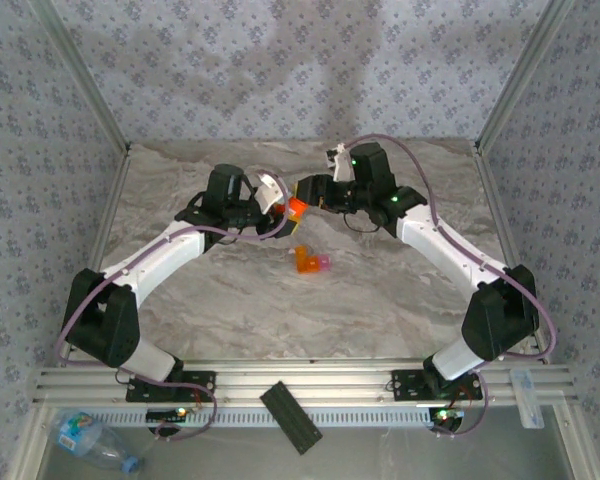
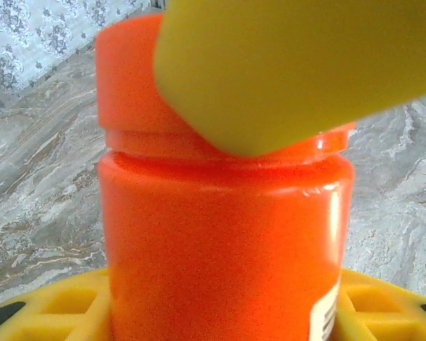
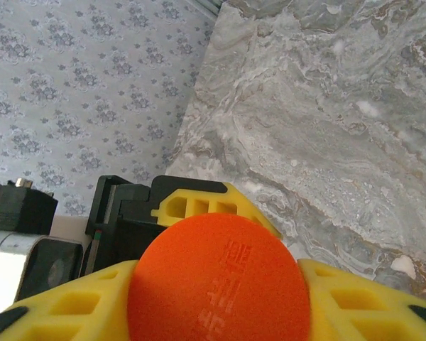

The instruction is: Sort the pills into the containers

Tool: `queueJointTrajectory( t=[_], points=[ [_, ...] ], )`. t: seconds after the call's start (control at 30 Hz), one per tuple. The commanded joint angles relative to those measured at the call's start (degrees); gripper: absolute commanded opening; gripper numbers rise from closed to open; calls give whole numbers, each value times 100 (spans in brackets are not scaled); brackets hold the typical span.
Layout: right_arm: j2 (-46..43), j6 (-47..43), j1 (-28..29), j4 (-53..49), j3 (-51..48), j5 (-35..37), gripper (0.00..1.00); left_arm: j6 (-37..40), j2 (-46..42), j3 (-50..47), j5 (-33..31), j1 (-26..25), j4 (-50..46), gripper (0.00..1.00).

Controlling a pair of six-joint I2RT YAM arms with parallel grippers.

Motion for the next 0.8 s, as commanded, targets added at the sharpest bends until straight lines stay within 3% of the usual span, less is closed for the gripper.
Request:
queueJointTrajectory(
  t=[0.0, 0.17, 0.3, 0.53, 0.77],
  points=[
    [-68, -415, -143, 114, -44, -144, 41, 24, -51, 175, 259, -10, 168, 0],
    [-119, -2267, -331, 288, -292, -1227, 40, 6, -89, 223, 549, 0, 45, 0],
    [-186, -3482, -568, 70, -585, -1392, 41, -46, -72, 353, 1016, 23, -218, 0],
    [96, -3390, -760, 82, -547, -1784, 39, -106, 13, 422, 1205, 38, -323, 0],
    [101, -2246, -786, 1023, -1004, -1744, 39, -179, -14, 282, 840, 37, -2, 0]
  ],
)
